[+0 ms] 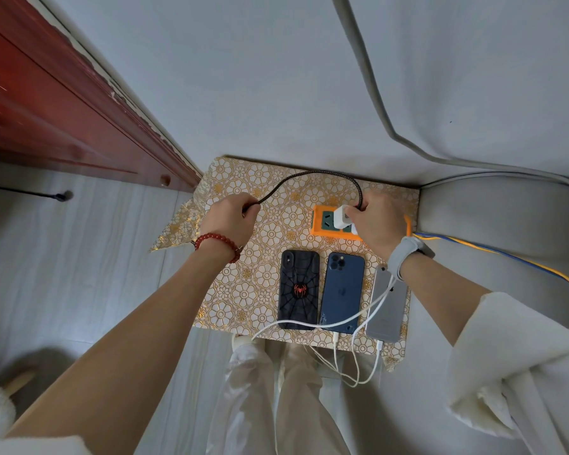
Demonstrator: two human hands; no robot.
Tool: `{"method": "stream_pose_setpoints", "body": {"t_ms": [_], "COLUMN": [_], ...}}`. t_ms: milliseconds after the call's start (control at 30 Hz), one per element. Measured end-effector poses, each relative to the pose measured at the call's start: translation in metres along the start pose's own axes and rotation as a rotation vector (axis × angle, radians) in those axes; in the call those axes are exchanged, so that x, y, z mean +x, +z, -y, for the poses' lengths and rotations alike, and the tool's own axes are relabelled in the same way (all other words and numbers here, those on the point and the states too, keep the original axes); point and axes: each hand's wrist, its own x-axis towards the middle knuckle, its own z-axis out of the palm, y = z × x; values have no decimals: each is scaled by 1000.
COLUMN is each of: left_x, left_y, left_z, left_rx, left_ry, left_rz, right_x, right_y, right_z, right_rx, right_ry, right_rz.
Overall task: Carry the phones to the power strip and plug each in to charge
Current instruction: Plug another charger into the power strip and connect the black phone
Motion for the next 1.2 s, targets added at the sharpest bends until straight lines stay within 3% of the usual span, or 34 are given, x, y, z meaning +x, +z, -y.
{"method": "stream_pose_setpoints", "body": {"t_ms": [200,700,900,1200], "left_x": [-2,12,14,13], "left_y": [0,10,10,7], "left_z": [4,-4,-8,5], "left_rx": [0,-40,-64,-40], "left_ry": [17,13,6,48], "left_rz": [-19,-51,-55,-21], "right_x": [-15,-12,-11,-12], "right_y": [6,11,22,21], "right_z": [-2,-1,10,5], "right_rx": [-126,-153,-166,-120], "right_ry": [-143,-103,-197,-109], "right_rz": [-15,-40,-2,-38]}}
